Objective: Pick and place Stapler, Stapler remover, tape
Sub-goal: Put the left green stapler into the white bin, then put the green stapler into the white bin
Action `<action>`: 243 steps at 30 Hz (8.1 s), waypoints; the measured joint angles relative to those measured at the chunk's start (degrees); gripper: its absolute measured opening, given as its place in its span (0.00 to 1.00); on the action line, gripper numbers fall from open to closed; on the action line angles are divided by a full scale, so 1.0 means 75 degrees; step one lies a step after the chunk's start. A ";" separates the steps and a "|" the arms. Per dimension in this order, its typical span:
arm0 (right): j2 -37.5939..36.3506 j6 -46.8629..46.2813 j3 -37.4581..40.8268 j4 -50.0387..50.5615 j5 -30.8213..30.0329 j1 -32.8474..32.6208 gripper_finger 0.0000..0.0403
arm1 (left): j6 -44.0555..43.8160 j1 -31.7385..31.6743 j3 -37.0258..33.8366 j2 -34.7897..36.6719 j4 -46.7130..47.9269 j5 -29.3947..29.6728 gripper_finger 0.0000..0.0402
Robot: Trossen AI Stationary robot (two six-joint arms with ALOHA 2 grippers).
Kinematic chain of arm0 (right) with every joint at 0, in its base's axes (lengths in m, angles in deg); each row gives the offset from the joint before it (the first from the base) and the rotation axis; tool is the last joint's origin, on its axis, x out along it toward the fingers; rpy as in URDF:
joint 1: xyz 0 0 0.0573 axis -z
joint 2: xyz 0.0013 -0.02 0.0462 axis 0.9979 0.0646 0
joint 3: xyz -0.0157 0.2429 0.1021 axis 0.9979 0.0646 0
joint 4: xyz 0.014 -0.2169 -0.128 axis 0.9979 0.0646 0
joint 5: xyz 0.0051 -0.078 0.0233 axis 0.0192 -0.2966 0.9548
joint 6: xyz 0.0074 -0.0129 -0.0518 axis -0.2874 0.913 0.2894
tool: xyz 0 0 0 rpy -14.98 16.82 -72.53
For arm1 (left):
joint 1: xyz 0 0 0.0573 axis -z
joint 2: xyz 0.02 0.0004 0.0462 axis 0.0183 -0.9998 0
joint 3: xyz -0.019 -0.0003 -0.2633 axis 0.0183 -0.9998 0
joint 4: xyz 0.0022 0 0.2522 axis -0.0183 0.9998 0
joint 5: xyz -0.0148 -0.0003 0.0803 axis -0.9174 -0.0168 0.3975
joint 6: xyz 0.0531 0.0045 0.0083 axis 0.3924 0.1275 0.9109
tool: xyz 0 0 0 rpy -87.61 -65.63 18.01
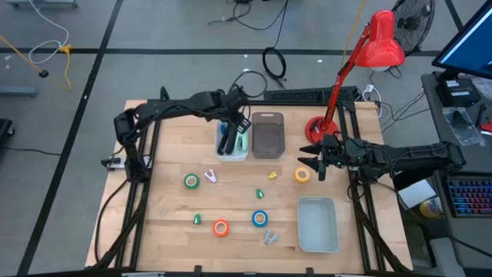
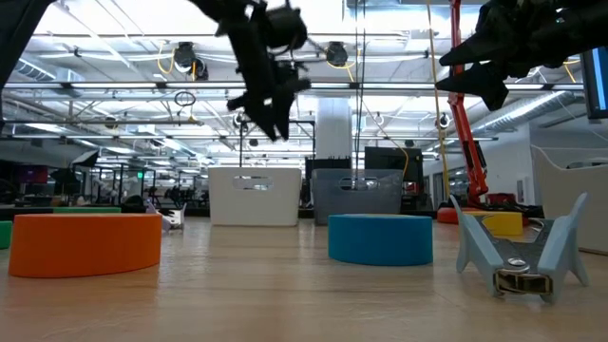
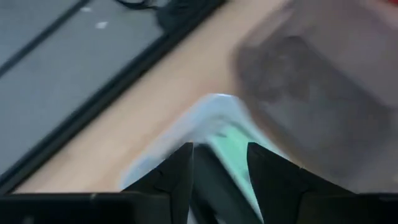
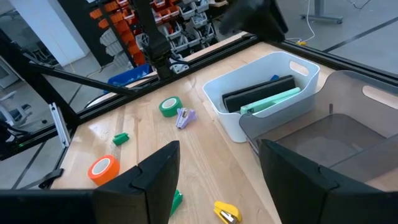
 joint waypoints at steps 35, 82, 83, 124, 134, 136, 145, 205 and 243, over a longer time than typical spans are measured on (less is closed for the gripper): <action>0.0000 0.0077 -0.0001 0.0052 0.0009 0.0000 0.53 | -0.8787 0.6384 -0.1782 -0.0002 0.3931 -0.2993 0.23; 0.0000 0.0118 0.0000 0.0052 0.0006 -0.0003 0.53 | -1.2697 0.7324 -0.3654 -0.0005 0.0789 -0.1993 0.48; 0.0000 0.0117 -0.0001 0.0052 0.0006 0.0000 0.53 | -1.2693 0.7328 -0.3727 -0.0004 0.0569 -0.1971 0.48; 0.0000 0.0321 -0.0003 -0.0276 -0.0015 -0.0003 0.53 | -1.1189 0.5399 -0.4073 0.3729 0.0107 0.3221 0.14; -0.0003 0.0318 -0.0003 -0.0557 -0.0015 -0.0001 0.53 | -0.5978 0.2220 -0.4064 0.4095 -0.3282 0.2494 0.14; 0.0000 0.0318 0.0000 -0.0578 -0.0015 -0.0003 0.53 | -0.5284 0.1575 -0.4061 0.3946 -0.3843 0.1801 0.13; 0.0000 0.0061 0.0000 -0.0651 -0.0015 0.0000 0.53 | -0.4023 -0.0257 -0.4064 0.2782 -0.4602 -0.0686 0.17; 0.0000 -0.0143 -0.0002 -0.0924 -0.0023 -0.0003 0.53 | 0.0681 -0.0707 -0.0576 -0.1280 -0.1790 -0.0750 0.18; 0.0000 -0.0143 -0.0003 -0.0942 0.0003 -0.0003 0.53 | 0.0506 -0.0821 -0.0436 -0.1387 -0.1664 -0.1011 0.54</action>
